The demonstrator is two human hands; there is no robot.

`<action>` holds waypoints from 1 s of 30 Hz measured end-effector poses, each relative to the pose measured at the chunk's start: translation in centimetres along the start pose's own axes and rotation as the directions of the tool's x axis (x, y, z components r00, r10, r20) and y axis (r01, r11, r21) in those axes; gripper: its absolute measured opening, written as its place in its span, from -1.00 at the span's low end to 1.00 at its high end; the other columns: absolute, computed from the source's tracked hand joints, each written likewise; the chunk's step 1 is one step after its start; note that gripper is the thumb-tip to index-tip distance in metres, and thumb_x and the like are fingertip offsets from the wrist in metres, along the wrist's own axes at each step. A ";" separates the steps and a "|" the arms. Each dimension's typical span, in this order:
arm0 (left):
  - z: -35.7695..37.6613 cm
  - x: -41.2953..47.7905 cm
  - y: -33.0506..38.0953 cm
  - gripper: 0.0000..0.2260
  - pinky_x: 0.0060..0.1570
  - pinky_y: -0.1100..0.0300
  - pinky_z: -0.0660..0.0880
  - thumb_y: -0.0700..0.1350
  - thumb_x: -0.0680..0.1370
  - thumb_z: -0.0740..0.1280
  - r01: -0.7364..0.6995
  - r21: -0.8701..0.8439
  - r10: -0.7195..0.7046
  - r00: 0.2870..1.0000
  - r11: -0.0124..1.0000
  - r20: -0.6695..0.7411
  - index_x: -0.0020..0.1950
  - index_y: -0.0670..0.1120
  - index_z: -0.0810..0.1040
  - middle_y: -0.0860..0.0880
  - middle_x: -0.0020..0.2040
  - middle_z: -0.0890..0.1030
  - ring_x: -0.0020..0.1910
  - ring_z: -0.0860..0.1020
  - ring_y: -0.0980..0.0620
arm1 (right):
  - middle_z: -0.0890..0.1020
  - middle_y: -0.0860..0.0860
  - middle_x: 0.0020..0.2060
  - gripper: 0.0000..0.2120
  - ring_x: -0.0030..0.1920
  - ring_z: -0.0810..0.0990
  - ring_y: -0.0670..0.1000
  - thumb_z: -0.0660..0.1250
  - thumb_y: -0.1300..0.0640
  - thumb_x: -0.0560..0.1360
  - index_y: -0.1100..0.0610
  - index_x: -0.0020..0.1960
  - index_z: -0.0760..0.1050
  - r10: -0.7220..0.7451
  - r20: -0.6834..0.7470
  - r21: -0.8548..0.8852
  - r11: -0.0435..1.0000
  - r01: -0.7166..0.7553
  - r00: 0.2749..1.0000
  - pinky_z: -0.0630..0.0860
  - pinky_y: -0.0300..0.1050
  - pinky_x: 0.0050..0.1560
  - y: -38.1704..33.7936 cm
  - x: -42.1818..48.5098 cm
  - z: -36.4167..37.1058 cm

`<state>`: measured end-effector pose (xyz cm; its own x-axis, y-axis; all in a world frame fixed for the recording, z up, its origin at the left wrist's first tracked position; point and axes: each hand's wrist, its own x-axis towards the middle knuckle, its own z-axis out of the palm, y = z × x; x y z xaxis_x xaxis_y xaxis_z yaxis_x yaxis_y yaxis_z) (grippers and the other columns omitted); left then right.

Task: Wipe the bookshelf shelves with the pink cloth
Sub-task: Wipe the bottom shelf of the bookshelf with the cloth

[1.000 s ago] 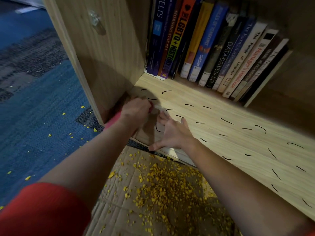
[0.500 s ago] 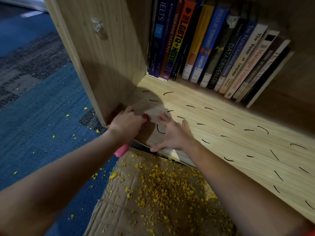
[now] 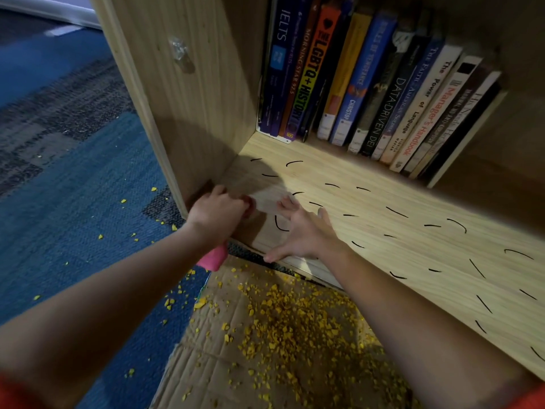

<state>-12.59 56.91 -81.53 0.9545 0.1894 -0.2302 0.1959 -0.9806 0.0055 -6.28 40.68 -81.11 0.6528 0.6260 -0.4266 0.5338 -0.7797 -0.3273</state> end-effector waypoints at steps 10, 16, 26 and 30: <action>0.1 0.4 1.5 -0.66 0.24 -0.03 0.39 -0.16 0.63 0.07 -0.037 -0.086 0.034 0.999 0.996 -0.033 0.39 -0.01 0.36 -0.11 0.33 0.43 0.35 0.25 -0.15 | -0.08 -0.12 0.53 0.10 0.51 -0.09 -0.15 0.53 -0.21 0.20 0.04 0.54 0.01 0.005 -0.002 -0.003 1.000 -0.005 1.000 -0.25 0.22 0.45 0.0 0.1 0.1; -0.4 3.2 0.6 -0.77 0.27 0.01 0.36 -0.09 0.62 0.17 0.098 -0.205 -0.103 0.995 0.974 -0.014 0.26 0.01 0.48 -0.09 0.27 0.49 0.26 0.42 -0.13 | -0.08 -0.11 0.53 0.10 0.51 -0.06 -0.14 0.53 -0.22 0.21 0.05 0.54 0.01 0.007 0.000 -0.024 1.000 -0.007 1.000 -0.24 0.20 0.45 -0.2 0.1 0.0; -0.5 -0.2 -0.6 -0.61 0.31 0.01 0.30 -0.21 0.60 0.04 0.065 -0.137 -0.064 0.998 0.988 0.012 0.36 0.07 0.40 -0.08 0.33 0.42 0.39 0.24 -0.14 | -0.07 -0.11 0.53 0.10 0.50 -0.14 -0.19 0.54 -0.19 0.19 0.04 0.54 0.02 0.000 -0.008 0.019 1.000 0.000 1.000 -0.27 0.26 0.43 0.2 0.2 0.3; -1.6 2.2 0.8 -0.68 0.20 -0.01 0.37 -0.24 0.63 0.04 0.243 -0.205 -0.243 0.970 0.948 0.026 0.28 -0.06 0.47 -0.15 0.29 0.46 0.39 0.24 -0.15 | -0.07 -0.12 0.53 0.11 0.50 -0.08 -0.18 0.54 -0.21 0.19 0.02 0.54 0.02 0.026 -0.007 -0.021 0.999 -0.026 1.000 -0.27 0.26 0.43 -0.1 0.1 0.2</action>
<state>-9.99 56.62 -80.49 0.8722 0.4202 -0.2503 0.4636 -0.8735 0.1488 -6.37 40.86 -81.29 0.6704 0.6058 -0.4286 0.5276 -0.7952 -0.2987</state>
